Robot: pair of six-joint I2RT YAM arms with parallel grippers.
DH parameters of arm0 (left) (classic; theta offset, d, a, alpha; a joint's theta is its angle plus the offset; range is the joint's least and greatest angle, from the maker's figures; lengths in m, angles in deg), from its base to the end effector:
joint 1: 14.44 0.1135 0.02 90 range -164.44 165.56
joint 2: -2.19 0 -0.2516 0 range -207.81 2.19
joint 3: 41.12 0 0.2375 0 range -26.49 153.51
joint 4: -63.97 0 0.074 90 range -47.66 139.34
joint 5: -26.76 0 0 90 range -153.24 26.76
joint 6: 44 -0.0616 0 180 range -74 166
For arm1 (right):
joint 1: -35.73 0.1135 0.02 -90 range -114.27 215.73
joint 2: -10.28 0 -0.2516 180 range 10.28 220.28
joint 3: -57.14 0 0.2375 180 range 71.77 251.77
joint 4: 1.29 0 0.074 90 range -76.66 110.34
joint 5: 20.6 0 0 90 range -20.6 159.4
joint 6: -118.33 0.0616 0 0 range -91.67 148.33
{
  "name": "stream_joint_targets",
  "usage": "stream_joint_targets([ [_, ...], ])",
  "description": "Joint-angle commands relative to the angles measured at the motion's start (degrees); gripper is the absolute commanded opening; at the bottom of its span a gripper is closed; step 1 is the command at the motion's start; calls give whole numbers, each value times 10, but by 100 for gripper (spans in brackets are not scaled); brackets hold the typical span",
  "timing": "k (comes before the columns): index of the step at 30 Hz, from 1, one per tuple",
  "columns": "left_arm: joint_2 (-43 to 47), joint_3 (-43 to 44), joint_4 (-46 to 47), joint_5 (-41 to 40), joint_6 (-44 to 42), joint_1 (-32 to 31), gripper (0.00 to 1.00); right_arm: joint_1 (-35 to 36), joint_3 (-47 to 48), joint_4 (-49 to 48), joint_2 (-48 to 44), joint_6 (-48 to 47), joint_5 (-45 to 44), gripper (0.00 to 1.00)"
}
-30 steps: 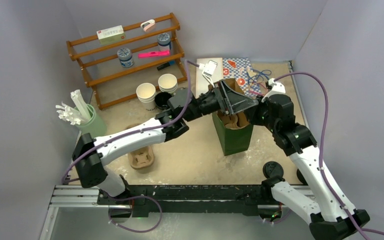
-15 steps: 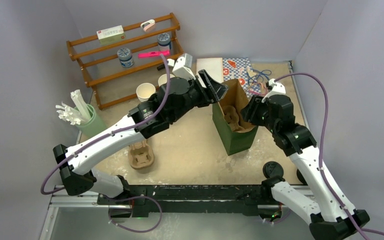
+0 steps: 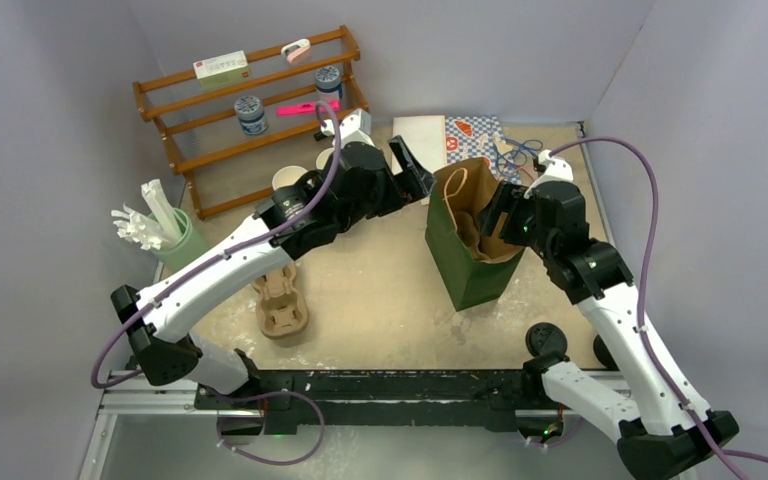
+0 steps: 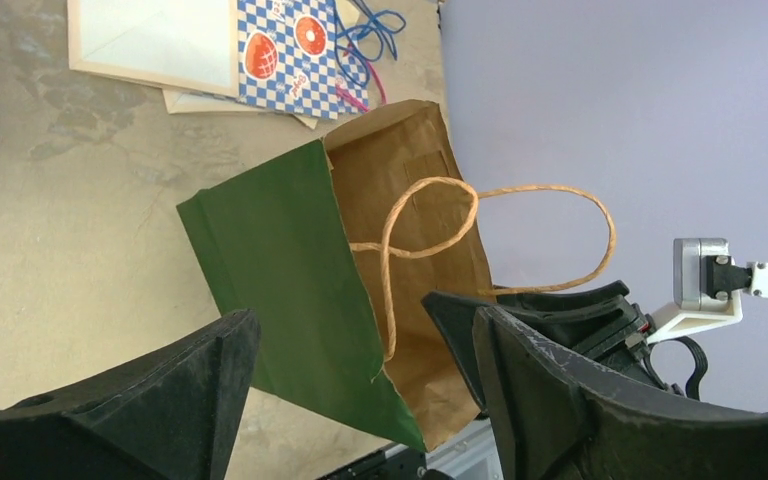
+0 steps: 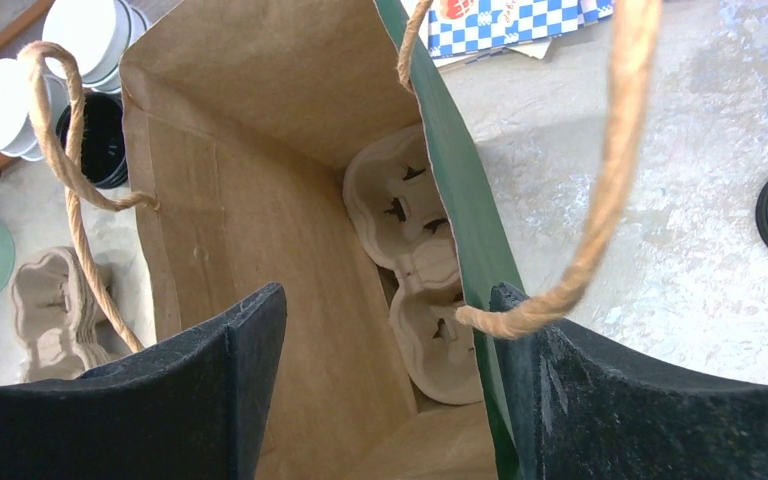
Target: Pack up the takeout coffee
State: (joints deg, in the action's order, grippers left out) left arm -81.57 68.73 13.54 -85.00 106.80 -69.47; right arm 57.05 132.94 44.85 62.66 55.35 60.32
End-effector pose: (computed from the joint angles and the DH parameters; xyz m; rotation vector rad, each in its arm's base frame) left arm 0.2053 -0.2536 0.4140 -0.3607 2.0554 -0.9207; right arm 0.1980 0.0668 0.3551 0.2030 1.9729 0.3961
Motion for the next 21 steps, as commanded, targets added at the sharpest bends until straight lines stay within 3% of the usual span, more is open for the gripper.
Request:
stream_joint_targets([
  [1, 29, -23, 30, 86, 22, 21, 82, -1, 34, 18, 9, 1, -23, 77],
  [5, 34, -64, 81, 163, 40, 37, 82, -1, 45, 23, 11, 0, -23, 79],
  [10, 36, -92, 109, 186, 63, 40, 81, -1, 51, 31, 14, 0, -20, 79],
  [12, 33, -98, 118, 191, 63, 40, 76, -1, 51, 31, 14, -1, -20, 77],
  [16, 26, -114, 142, 207, 62, 40, 53, -1, 51, 30, 14, -1, -21, 75],
  [17, 25, -116, 149, 213, 62, 40, 52, -1, 51, 31, 14, 0, -21, 75],
  [21, 11, -113, 161, 215, 38, 40, 60, -1, 53, 30, 15, -2, -18, 75],
])
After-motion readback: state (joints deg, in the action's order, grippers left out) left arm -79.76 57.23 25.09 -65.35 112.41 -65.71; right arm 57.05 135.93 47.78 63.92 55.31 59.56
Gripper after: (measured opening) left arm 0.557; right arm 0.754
